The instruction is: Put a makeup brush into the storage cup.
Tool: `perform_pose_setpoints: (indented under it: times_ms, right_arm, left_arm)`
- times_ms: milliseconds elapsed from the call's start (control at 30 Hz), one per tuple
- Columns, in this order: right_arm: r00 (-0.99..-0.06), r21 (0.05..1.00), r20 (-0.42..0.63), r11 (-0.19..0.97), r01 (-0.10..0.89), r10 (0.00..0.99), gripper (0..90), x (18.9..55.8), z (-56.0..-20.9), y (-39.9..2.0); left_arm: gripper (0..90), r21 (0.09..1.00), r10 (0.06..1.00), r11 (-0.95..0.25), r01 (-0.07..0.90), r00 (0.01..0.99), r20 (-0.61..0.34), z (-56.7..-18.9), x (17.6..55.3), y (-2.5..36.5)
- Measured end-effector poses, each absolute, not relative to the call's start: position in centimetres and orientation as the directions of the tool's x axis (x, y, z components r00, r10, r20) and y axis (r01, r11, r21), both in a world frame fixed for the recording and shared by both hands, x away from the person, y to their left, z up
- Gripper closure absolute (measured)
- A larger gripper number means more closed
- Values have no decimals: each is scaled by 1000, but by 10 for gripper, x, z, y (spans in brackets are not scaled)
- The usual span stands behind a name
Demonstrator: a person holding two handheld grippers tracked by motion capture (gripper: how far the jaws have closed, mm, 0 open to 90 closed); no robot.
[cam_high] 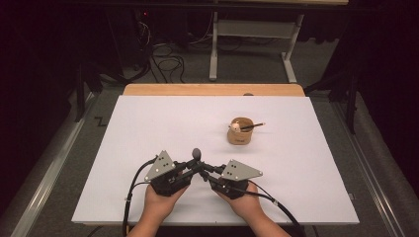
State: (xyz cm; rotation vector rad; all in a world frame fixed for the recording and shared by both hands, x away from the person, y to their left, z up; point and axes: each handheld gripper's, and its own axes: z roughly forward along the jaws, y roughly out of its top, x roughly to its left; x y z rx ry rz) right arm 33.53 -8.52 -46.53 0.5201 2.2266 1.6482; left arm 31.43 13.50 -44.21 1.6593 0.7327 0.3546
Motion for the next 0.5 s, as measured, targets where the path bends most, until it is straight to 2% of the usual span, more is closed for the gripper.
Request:
perform_pose_setpoints:
  times_ms: [100, 300, 500]
  right_arm:
    - [-883, 959, -41, 267, 97, 468, 806, 336, -465, -85]
    - [-878, 957, -38, 269, 104, 476, 806, 336, -465, -86]
    - [-877, 958, -32, 264, 110, 479, 806, 337, -466, -87]
  left_arm:
    - [768, 960, 633, -69, 270, 756, -167, -442, 315, 135]
    - [614, 960, 633, -61, 275, 754, -176, -442, 315, 136]
    - [532, 962, 646, -49, 267, 744, -174, -440, 315, 138]
